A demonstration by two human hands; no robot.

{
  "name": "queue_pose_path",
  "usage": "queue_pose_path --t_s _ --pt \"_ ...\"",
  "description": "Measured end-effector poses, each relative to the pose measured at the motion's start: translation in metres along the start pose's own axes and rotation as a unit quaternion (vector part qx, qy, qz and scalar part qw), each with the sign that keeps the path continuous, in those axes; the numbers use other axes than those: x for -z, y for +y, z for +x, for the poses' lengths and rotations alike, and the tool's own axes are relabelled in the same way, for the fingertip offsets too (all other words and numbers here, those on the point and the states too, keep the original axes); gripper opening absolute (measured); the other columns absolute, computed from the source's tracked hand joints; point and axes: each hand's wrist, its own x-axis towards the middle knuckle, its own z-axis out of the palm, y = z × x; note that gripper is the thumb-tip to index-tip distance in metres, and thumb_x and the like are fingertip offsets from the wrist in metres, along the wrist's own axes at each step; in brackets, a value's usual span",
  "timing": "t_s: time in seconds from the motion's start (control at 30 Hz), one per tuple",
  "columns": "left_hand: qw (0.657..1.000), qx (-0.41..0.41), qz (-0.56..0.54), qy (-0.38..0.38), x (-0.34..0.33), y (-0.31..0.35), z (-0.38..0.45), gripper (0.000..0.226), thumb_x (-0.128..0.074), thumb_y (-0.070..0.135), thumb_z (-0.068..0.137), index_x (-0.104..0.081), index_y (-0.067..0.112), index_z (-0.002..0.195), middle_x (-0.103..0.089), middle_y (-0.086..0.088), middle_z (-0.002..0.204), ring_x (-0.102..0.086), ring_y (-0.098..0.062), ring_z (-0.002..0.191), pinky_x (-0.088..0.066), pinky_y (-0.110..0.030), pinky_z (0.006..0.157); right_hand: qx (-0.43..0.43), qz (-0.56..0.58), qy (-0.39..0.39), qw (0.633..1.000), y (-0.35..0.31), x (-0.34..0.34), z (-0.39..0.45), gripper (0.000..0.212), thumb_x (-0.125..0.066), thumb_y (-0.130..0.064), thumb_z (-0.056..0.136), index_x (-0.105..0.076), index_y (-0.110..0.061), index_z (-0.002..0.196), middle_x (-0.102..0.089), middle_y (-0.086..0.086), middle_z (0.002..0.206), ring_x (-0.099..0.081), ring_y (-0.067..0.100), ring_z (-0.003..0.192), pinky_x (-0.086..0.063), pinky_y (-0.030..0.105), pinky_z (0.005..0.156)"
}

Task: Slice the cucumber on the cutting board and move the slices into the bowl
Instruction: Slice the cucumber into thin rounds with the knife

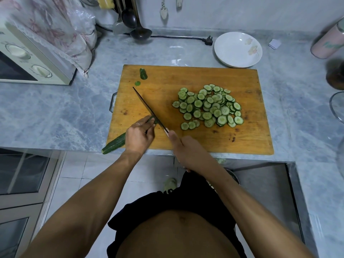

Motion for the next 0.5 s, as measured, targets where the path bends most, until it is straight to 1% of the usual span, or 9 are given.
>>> queue_pose_path --t_s 0.1,0.17,0.3,0.37,0.4,0.43,0.5 --pt "1.000 -0.002 0.008 -0.012 -0.001 -0.004 0.000 0.021 -0.068 0.008 0.084 -0.076 0.006 0.103 -0.069 -0.012 0.118 -0.071 -0.027 0.097 -0.055 -0.033 0.086 -0.006 0.026 -0.001 1.000 0.000 -0.004 0.011 0.069 -0.020 -0.062 0.100 -0.043 -0.013 0.058 -0.044 0.001 0.045 -0.048 0.017 0.037 -0.044 0.027 0.043" --pt "1.000 -0.002 0.011 -0.014 -0.001 -0.004 0.000 0.022 -0.067 0.010 0.084 -0.076 0.006 0.103 -0.069 -0.013 0.118 -0.071 -0.028 0.097 -0.057 -0.036 0.084 -0.007 0.008 0.002 1.000 -0.001 -0.008 0.020 0.069 -0.019 -0.060 0.101 -0.044 -0.012 0.059 -0.047 0.002 0.048 -0.049 0.017 0.040 -0.042 0.027 0.045" --pt "1.000 0.006 0.010 -0.008 0.001 -0.001 0.001 0.020 -0.070 0.005 0.081 -0.077 0.006 0.099 -0.071 -0.014 0.113 -0.071 -0.027 0.094 -0.054 -0.032 0.086 -0.004 -0.025 0.013 1.000 0.001 -0.019 0.030 0.067 -0.017 -0.053 0.104 -0.049 -0.012 0.063 -0.055 0.006 0.065 -0.058 0.026 0.069 -0.039 0.030 0.065" --pt "1.000 0.006 0.005 0.000 0.002 -0.001 0.001 0.019 -0.071 0.005 0.081 -0.078 0.006 0.099 -0.071 -0.013 0.112 -0.071 -0.026 0.095 -0.052 -0.030 0.087 0.001 -0.037 0.016 0.999 0.002 -0.023 0.030 0.066 -0.015 -0.050 0.105 -0.052 -0.010 0.068 -0.060 0.012 0.077 -0.060 0.031 0.083 -0.036 0.030 0.071" --pt "1.000 0.007 0.001 0.003 0.002 -0.001 0.002 0.019 -0.071 0.006 0.081 -0.078 0.006 0.099 -0.072 -0.013 0.111 -0.071 -0.025 0.095 -0.052 -0.029 0.087 0.003 -0.043 0.017 0.999 0.003 -0.023 0.030 0.067 -0.014 -0.049 0.106 -0.054 -0.009 0.070 -0.062 0.014 0.081 -0.060 0.031 0.086 -0.035 0.030 0.072" --pt "1.000 0.012 -0.005 0.006 0.002 0.000 0.002 0.019 -0.071 0.008 0.082 -0.078 0.007 0.100 -0.072 -0.012 0.111 -0.071 -0.025 0.095 -0.052 -0.028 0.087 0.005 -0.047 0.019 0.999 0.004 -0.023 0.030 0.067 -0.014 -0.049 0.106 -0.054 -0.008 0.069 -0.062 0.013 0.079 -0.059 0.030 0.085 -0.034 0.030 0.071" --pt "1.000 0.020 -0.017 0.013 0.001 0.001 0.000 0.019 -0.073 0.011 0.082 -0.078 0.009 0.101 -0.072 -0.009 0.111 -0.071 -0.023 0.094 -0.054 -0.027 0.086 0.003 -0.052 0.022 0.998 0.006 -0.020 0.031 0.069 -0.015 -0.052 0.105 -0.051 -0.011 0.063 -0.055 0.006 0.066 -0.057 0.028 0.076 -0.035 0.030 0.068"
